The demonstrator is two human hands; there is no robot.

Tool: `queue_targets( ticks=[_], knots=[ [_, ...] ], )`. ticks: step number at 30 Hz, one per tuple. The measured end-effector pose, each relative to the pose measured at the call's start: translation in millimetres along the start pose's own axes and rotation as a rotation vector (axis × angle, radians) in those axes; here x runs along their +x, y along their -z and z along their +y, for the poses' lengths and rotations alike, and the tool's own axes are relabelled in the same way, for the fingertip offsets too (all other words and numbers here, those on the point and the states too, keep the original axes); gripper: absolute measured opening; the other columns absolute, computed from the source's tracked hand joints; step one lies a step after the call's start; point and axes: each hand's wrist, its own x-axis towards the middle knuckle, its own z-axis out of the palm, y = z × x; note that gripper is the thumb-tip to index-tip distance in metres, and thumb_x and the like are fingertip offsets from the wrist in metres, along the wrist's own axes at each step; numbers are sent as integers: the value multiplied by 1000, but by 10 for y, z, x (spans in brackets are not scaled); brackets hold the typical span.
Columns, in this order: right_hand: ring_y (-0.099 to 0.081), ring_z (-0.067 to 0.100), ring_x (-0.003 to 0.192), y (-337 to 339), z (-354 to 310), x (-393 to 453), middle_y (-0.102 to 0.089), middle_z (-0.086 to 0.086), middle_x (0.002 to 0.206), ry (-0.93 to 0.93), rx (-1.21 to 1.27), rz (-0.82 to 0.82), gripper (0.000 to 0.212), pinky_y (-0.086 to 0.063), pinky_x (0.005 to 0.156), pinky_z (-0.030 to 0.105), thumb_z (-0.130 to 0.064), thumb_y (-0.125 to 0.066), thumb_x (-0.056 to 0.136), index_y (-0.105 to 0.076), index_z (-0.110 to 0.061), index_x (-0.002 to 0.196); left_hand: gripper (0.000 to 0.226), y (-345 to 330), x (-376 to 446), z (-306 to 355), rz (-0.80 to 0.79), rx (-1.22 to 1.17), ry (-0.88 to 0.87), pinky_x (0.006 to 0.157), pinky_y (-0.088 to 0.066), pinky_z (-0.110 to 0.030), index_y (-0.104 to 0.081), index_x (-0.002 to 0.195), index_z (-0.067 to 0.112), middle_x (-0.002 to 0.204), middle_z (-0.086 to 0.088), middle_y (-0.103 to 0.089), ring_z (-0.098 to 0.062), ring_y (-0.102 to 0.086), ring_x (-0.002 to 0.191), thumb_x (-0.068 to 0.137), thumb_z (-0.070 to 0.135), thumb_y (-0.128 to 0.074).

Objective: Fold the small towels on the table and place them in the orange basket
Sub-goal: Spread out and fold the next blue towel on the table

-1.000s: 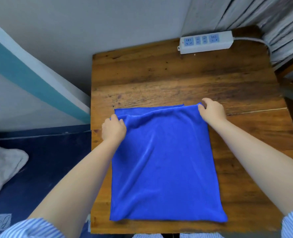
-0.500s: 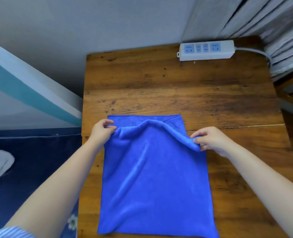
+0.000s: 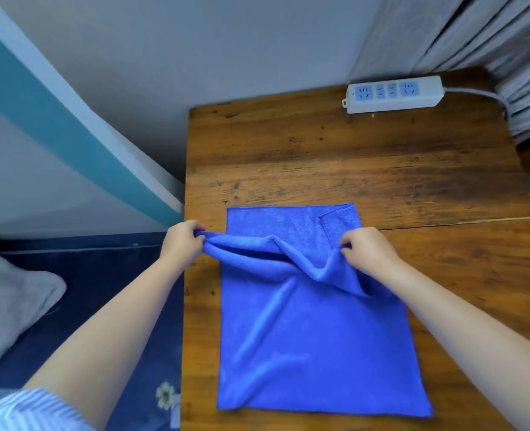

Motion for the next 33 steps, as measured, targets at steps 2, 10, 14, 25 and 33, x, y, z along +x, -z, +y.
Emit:
queue_targets(
  ticks=[2,10,14,25,33],
  knots=[
    [-52,29,113,-47,-118,114,-62,11,117,11,-9,88,30,-43,87,31,-4,-45,87,-67,-9,106,23,31,13,23,36,-24,-53,77,-41,-28,-65,106,2,109,-18,-65,-31,-56,99,88,3,-50],
    [-43,30,120,-192,-356,496,-44,11,133,63,-133,5,30,-42,92,35,-5,-43,89,-62,-6,112,22,14,6,153,67,-48,-174,79,-43,-30,-64,107,7,110,-12,-65,-29,-56,103,92,7,-48],
    [-52,31,106,7,-304,463,-55,15,110,90,-134,65,29,-43,81,32,-3,-42,87,-66,-4,103,21,8,47,107,83,-118,-190,84,-46,-32,-66,105,6,109,-11,-66,-28,-57,103,92,8,-50],
    [-54,33,104,379,350,495,-56,19,109,-206,-84,173,23,-43,87,33,-5,-47,89,-66,2,99,21,-248,502,369,-8,40,-194,80,-43,-32,-63,106,6,113,-13,-62,-30,-55,107,93,13,-48],
    [-58,29,105,458,453,603,-67,15,106,-306,-23,69,17,-46,85,28,-5,-56,84,-69,-4,95,21,-285,690,378,-114,306,-266,84,-44,-35,-63,107,8,115,-13,-53,-31,-52,108,91,13,-51]
  ],
)
